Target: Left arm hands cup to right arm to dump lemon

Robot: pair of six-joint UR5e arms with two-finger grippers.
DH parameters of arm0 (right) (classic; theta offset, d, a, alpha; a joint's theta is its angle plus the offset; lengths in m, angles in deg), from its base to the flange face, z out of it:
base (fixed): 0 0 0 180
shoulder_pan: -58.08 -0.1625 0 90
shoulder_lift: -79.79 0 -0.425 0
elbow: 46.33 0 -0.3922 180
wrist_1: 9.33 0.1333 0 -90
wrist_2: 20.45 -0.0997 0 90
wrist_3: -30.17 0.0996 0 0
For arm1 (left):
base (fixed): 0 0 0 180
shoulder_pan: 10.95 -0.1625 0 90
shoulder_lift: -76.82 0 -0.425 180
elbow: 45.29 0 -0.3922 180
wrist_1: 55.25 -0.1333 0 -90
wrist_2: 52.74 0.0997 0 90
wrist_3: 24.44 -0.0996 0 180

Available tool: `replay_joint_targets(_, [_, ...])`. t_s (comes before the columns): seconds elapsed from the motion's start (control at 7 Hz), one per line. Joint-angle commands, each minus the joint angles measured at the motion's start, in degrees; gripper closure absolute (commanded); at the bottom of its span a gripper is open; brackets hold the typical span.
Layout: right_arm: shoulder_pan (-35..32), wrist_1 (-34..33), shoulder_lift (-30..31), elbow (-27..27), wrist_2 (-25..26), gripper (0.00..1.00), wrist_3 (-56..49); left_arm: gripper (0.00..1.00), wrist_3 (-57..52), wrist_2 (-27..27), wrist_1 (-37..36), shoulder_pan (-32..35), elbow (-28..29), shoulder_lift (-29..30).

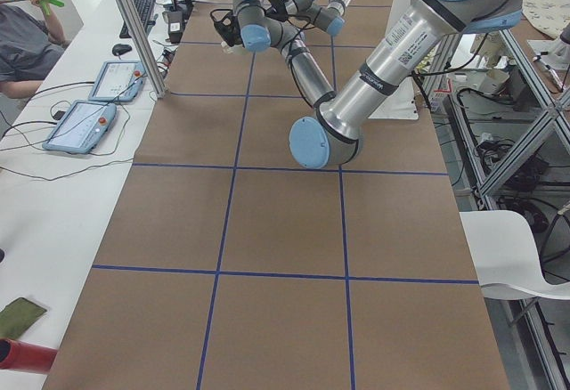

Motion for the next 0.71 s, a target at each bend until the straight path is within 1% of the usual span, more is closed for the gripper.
replay_joint_targets(0.0, [0.1,0.0,-0.1,0.0,0.1,0.08,0.0,1.00,0.8,0.0,0.0,-0.4,-0.1,0.7])
replay_joint_targets(0.57, [0.1,0.0,-0.1,-0.1,0.3,0.08,0.0,1.00,1.0,0.1,0.0,-0.7,-0.6,0.3])
